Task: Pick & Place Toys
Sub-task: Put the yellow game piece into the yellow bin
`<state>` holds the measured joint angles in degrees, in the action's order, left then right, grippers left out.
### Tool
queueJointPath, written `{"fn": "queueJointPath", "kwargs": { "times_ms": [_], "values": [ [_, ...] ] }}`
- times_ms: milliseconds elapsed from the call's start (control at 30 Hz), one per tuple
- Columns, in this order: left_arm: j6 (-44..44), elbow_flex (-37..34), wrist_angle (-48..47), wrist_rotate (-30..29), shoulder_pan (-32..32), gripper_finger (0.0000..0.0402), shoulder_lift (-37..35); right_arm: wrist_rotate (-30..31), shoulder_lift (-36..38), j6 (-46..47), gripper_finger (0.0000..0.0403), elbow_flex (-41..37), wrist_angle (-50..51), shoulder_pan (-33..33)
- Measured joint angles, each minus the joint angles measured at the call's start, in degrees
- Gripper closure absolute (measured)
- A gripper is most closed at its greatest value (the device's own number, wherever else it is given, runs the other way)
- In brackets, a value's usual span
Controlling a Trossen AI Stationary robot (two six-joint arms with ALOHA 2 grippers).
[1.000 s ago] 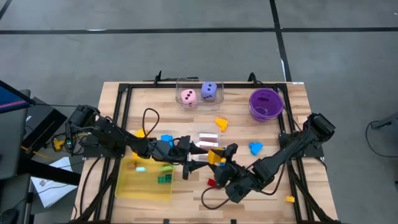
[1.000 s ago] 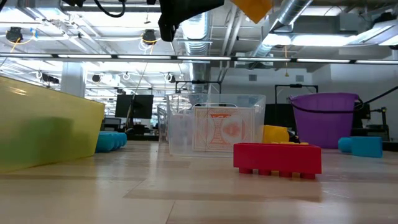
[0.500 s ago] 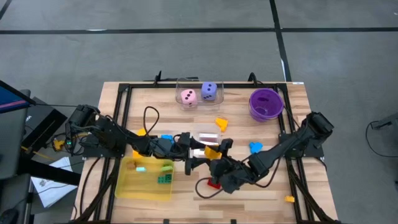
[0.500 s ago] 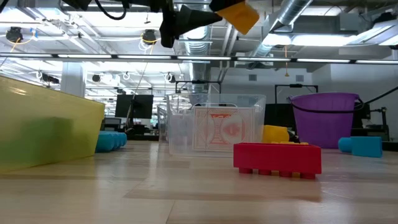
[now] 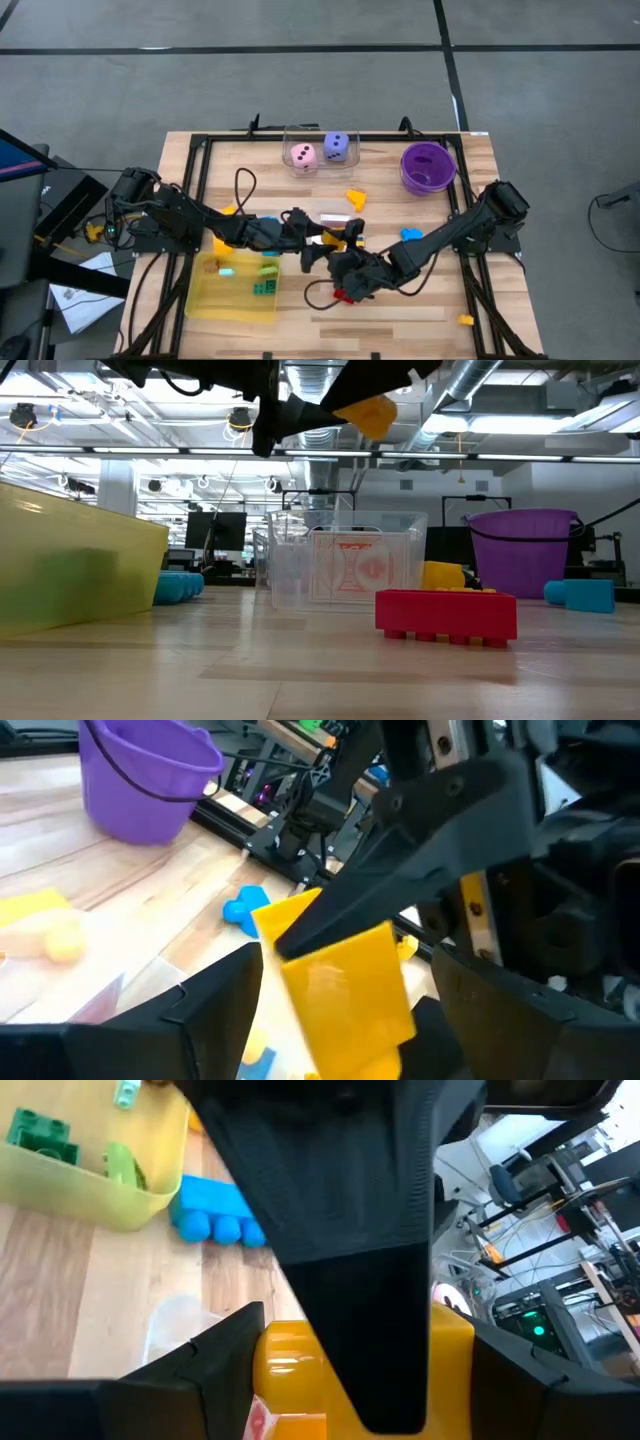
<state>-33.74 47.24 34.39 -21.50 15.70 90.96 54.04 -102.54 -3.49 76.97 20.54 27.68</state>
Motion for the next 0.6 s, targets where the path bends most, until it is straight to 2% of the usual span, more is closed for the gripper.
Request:
{"fn": "queueJointPath", "kwargs": {
  "times_ms": [267,600],
  "values": [
    [-2.56,0.0,-0.83,0.04,0.0,0.0153,0.01,0.39,0.07,-0.02,0.0142,1.51,-0.19,-0.02],
    [-3.77,0.0,0.28,-0.24,-0.37,0.0262,0.0,1.49,0.07,0.07,0.0142,1.51,0.63,0.22]
  ]
}}
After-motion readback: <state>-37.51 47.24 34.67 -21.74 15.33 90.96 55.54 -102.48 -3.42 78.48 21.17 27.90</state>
